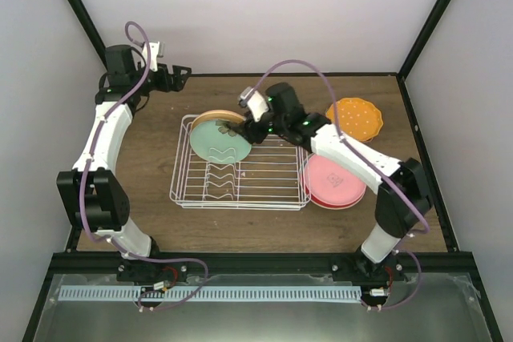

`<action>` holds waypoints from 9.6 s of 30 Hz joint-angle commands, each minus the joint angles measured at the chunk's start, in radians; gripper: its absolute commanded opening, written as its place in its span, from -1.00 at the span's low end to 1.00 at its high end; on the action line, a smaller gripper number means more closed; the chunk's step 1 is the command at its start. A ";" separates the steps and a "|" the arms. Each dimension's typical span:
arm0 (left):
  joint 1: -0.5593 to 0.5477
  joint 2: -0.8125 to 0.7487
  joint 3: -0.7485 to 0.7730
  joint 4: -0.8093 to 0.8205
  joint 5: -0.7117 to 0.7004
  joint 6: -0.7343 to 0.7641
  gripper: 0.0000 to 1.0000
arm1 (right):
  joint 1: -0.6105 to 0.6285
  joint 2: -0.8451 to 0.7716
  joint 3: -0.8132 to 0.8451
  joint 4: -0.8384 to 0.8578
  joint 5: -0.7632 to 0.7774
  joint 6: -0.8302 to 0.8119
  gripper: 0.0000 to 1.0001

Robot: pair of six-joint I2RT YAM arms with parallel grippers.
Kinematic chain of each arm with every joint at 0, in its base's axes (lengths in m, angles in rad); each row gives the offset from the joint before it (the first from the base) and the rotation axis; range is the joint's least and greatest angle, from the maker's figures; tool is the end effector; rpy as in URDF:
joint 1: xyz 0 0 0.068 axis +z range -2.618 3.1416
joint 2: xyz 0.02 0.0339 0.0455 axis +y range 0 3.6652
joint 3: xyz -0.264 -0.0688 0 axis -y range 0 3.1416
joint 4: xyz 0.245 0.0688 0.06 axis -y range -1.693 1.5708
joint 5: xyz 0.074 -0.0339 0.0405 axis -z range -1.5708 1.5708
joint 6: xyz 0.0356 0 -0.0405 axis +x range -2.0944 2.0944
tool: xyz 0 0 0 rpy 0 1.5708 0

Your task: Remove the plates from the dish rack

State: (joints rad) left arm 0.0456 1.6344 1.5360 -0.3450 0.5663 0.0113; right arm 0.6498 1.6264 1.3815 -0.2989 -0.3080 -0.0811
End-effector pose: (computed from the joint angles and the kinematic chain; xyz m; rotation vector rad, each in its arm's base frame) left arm 0.3809 -0.0017 0.3680 0.3245 1.9521 -0.5311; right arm 0.2954 0.2381 0.3201 -0.9437 1.9399 0.6602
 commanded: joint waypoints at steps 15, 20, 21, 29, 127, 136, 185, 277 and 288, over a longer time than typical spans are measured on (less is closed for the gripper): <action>0.005 -0.038 -0.045 0.001 0.038 -0.005 1.00 | 0.094 0.139 0.111 0.132 0.092 -0.230 0.24; 0.006 -0.037 -0.049 0.005 0.037 -0.003 1.00 | 0.094 0.146 0.100 0.130 0.049 -0.248 0.18; 0.005 -0.037 -0.051 0.006 0.038 -0.003 1.00 | 0.095 0.149 0.101 0.127 0.047 -0.253 0.16; 0.005 -0.035 -0.068 0.017 0.045 -0.010 1.00 | 0.096 0.183 0.114 0.106 0.048 -0.290 0.04; 0.026 0.035 0.022 -0.008 0.114 -0.053 1.00 | -0.778 -0.583 -0.392 -0.522 -0.015 0.575 -0.99; 0.025 0.039 0.021 -0.008 0.124 -0.054 1.00 | -0.779 -0.569 -0.514 -0.429 -0.028 0.587 -0.99; 0.025 0.028 -0.008 -0.017 0.152 -0.047 1.00 | -0.780 -0.635 -0.576 -0.287 -0.083 0.671 -0.99; 0.026 0.015 -0.068 0.029 0.157 -0.083 1.00 | 0.051 0.343 0.322 0.126 0.027 -0.215 0.47; 0.026 0.023 -0.072 0.036 0.161 -0.086 1.00 | 0.120 0.385 0.268 0.232 0.238 -0.353 -0.70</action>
State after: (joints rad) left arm 0.0669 1.6726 1.4754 -0.3298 0.7200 -0.0731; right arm 0.7418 2.0251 1.6516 -0.1532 -0.1604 -0.3840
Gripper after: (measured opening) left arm 0.998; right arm 0.399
